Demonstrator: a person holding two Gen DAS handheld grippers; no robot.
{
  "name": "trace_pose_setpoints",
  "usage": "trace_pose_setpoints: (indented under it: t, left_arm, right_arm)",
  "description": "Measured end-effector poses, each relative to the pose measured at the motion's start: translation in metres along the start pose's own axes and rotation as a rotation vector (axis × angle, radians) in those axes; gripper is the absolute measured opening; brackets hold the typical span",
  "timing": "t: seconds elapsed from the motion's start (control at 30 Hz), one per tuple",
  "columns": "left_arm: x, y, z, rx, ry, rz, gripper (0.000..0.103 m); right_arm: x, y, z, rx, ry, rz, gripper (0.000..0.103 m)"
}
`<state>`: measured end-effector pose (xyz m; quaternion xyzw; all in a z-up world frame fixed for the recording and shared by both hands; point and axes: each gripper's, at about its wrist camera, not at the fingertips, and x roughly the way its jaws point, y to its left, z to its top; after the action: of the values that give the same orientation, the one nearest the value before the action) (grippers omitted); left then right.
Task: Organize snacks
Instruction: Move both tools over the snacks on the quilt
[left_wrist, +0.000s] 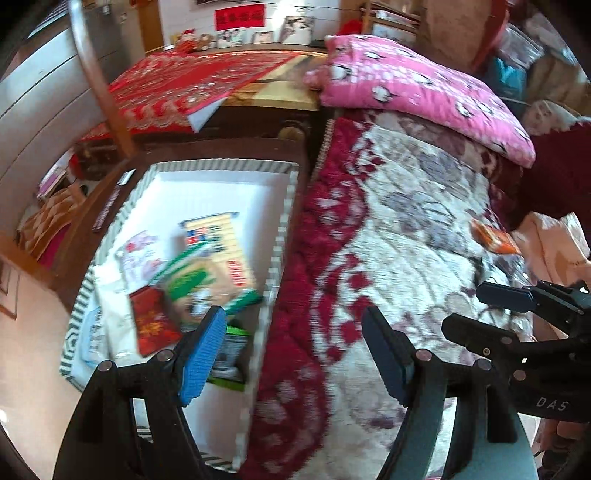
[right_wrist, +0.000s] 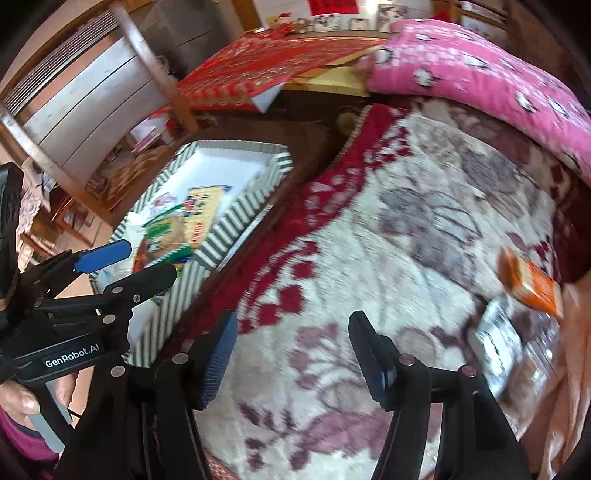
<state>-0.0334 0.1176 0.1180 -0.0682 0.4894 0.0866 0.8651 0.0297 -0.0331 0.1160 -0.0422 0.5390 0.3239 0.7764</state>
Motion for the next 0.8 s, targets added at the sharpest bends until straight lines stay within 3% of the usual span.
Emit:
trace_pose_setpoints:
  t: [0.6,0.8]
  left_arm:
    - [0.031,-0.093,-0.003,0.144,0.079,-0.094,0.075]
    - [0.041,-0.105,-0.002,0.165,0.105,-0.100,0.075]
  right_arm:
    - [-0.041,-0.127,-0.066,0.171,0.037,-0.162,0.071]
    - [-0.037,-0.149,-0.065,0.152,0.032,-0.158,0.071]
